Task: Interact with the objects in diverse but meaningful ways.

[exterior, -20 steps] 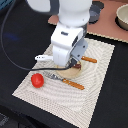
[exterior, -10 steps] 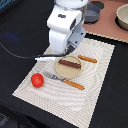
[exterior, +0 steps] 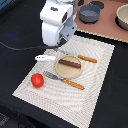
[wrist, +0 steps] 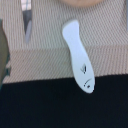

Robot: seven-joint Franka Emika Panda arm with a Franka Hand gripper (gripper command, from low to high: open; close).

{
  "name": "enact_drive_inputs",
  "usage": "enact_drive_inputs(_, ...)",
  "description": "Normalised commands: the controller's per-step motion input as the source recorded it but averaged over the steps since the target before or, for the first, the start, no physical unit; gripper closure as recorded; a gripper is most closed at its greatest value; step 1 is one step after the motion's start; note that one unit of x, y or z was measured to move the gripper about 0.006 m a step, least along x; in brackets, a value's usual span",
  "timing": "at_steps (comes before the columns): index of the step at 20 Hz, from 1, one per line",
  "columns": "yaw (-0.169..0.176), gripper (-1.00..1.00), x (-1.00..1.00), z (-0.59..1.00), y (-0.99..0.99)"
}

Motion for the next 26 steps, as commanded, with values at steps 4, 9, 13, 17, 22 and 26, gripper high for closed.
enact_drive_inputs(4,0.0,-1.0,-0.74,-0.3,-0.13)
enact_drive_inputs(9,0.013,-1.0,-0.72,-0.3,-0.21)
enact_drive_inputs(13,0.052,-1.0,-0.66,-0.36,-0.27)
enact_drive_inputs(17,0.063,-1.0,-0.65,-0.38,-0.29)
enact_drive_inputs(22,0.109,-1.0,-0.6,-0.43,-0.22)
enact_drive_inputs(26,0.099,-1.0,-0.47,-0.35,-0.21)
